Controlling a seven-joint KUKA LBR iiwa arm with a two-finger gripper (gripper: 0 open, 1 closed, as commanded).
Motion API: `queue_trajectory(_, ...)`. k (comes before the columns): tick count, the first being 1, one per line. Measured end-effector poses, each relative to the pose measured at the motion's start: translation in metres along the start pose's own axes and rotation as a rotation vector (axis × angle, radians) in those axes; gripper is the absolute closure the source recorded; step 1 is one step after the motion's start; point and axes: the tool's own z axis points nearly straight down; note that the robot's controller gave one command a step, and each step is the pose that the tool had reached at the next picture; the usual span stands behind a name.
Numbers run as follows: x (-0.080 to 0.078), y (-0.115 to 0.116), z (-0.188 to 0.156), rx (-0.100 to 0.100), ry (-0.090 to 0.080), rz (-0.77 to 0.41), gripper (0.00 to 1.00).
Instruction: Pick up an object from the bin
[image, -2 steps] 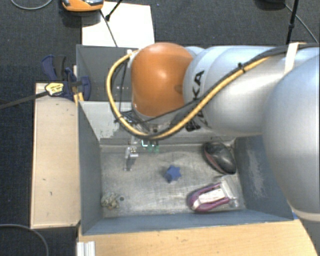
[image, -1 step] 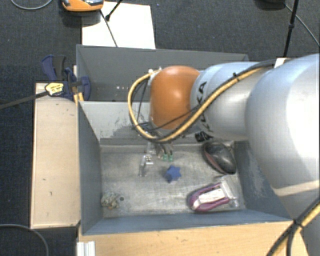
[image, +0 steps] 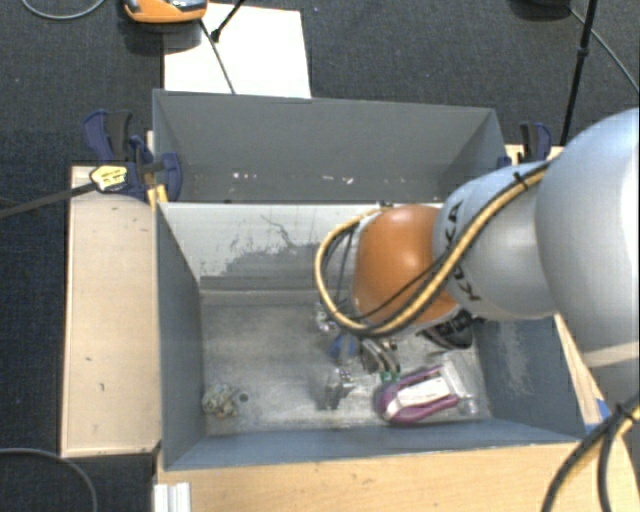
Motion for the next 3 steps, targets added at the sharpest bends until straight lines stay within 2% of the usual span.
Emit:
queue_trajectory(1,-0.01,-0.052,-0.003,0.0,-0.01,0.054,0.0)
queue_trajectory(2,-0.01,-0.049,-0.005,-0.001,-0.007,0.054,1.0)
queue_trajectory(3,-0.028,-0.073,-0.141,0.0,-0.017,0.06,1.0)
